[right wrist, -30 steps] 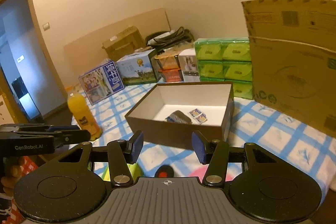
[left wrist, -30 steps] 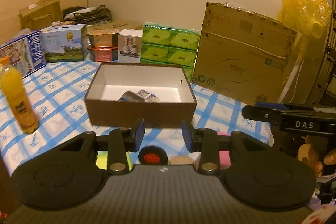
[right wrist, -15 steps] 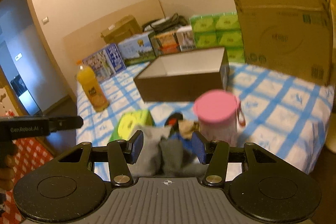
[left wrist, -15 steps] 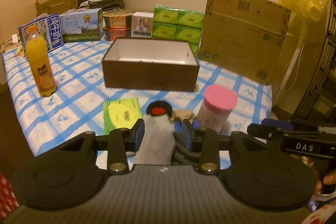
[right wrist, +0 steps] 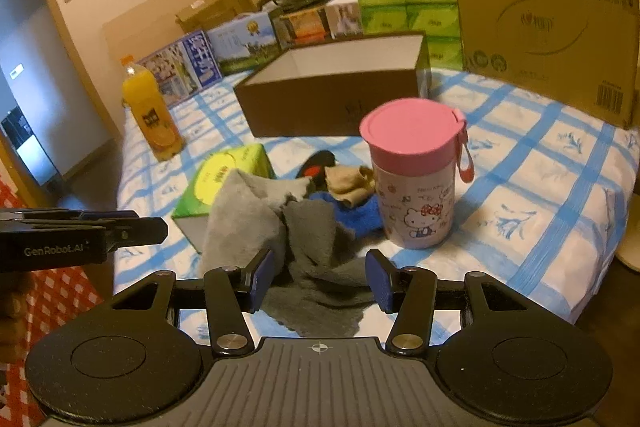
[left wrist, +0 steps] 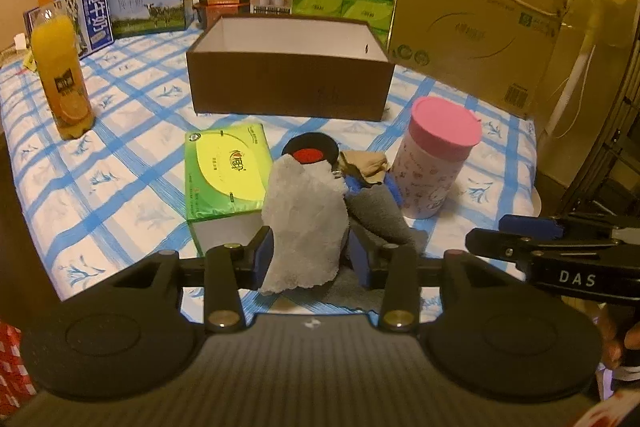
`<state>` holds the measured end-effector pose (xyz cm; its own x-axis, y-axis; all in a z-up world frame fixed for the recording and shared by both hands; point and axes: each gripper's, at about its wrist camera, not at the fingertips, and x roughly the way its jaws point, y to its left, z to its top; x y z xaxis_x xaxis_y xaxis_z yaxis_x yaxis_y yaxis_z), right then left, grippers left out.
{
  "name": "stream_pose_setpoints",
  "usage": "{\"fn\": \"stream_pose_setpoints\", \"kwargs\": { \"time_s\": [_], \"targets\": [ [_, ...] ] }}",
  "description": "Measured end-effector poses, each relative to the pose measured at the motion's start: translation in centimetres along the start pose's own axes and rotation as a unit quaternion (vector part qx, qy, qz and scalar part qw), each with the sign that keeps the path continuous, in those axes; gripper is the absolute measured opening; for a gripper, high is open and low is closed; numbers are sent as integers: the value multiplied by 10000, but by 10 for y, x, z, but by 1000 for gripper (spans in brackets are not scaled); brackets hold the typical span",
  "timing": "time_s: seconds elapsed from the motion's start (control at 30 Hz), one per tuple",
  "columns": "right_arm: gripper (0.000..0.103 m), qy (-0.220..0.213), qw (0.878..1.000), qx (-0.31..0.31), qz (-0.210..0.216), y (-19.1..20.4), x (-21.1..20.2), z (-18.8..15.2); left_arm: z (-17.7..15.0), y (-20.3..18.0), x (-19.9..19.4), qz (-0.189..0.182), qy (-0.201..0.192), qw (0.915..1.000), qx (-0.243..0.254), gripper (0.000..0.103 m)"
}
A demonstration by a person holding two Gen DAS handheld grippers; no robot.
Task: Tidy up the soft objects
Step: 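Move both open tools back to the soft pile beside the pink cup, then grasp the light grey cloth with the left tool and lift it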
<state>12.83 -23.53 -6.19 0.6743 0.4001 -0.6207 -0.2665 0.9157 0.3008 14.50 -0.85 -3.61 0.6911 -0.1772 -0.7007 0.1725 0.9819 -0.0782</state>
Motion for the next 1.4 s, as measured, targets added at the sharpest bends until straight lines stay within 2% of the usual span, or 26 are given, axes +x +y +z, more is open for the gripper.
{"fn": "stream_pose_setpoints", "kwargs": {
  "time_s": [0.53, 0.87, 0.97, 1.07, 1.13, 1.2, 1.4],
  "targets": [
    [51, 277, 9991, 254, -204, -23, 52, 10, 19, 7, 71, -20, 124, 9998, 178, 47],
    [51, 366, 9983, 361, -278, -31, 65, 11, 33, 7, 101, 45, -49, 9994, 335, 50],
    [51, 388, 9980, 399, -306, -33, 66, 10, 35, 5, 111, 135, 24, 9990, 423, 50],
    [51, 402, 9978, 413, -321, -34, 66, 9, 34, 5, 118, 144, 108, 9990, 411, 44],
    [51, 399, 9978, 413, -327, -34, 65, 8, 33, 5, 119, 122, 119, 9990, 415, 22],
    [51, 390, 9979, 401, -324, -33, 64, 8, 31, 4, 117, 65, 126, 9988, 476, 13],
    [51, 301, 9984, 375, -309, -31, 58, 8, 30, 0, 89, -139, -119, 9989, 428, 9]
  ]
}}
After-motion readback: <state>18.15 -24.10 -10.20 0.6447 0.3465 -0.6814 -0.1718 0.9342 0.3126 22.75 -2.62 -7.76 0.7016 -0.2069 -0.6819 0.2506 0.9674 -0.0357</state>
